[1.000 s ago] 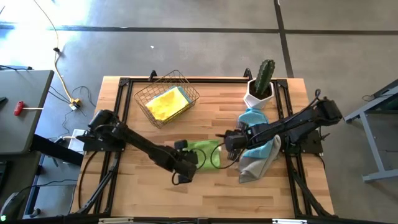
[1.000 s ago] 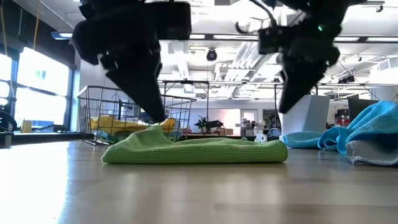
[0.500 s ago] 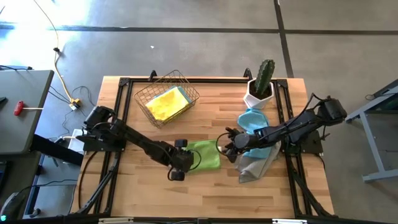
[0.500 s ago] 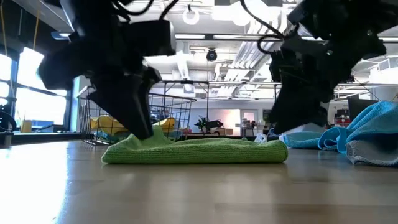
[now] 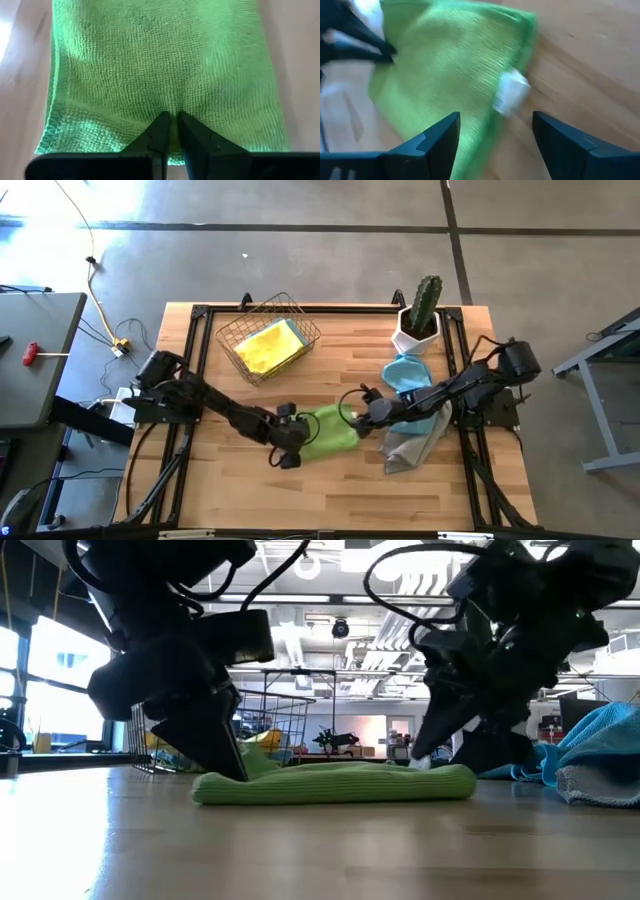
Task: Fold microfiber towels
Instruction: Put the folded green microfiber towel into the wire basket
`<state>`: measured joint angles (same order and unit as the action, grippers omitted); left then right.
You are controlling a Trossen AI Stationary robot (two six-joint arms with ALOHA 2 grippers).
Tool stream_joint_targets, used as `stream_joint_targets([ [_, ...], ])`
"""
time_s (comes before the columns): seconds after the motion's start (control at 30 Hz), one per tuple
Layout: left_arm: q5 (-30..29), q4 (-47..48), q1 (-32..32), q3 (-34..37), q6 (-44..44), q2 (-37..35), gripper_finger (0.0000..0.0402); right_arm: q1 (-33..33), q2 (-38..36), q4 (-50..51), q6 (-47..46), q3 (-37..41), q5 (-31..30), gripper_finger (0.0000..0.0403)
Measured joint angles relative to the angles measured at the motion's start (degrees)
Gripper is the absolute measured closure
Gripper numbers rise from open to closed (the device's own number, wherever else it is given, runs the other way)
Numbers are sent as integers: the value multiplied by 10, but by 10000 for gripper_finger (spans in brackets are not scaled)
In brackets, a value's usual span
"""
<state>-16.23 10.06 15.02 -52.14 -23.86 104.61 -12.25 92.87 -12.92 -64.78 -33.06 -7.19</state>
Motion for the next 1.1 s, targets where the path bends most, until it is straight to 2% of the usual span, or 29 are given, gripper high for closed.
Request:
stream_joint_targets([
  [0.33,5,-76,-1,1,25,18,387,0,67,-130,-9,-1,-13,160],
  [0.6,12,-90,-15,1,26,19,387,-3,77,-136,1,-1,3,170],
  [0.77,8,-104,-19,2,24,19,387,-3,77,-131,26,-1,3,236],
  [1.0,6,-129,-16,-5,37,-7,387,-5,78,-129,83,-1,12,376],
  [1.1,17,-124,-13,-5,36,-24,387,-5,75,-128,112,0,22,392],
])
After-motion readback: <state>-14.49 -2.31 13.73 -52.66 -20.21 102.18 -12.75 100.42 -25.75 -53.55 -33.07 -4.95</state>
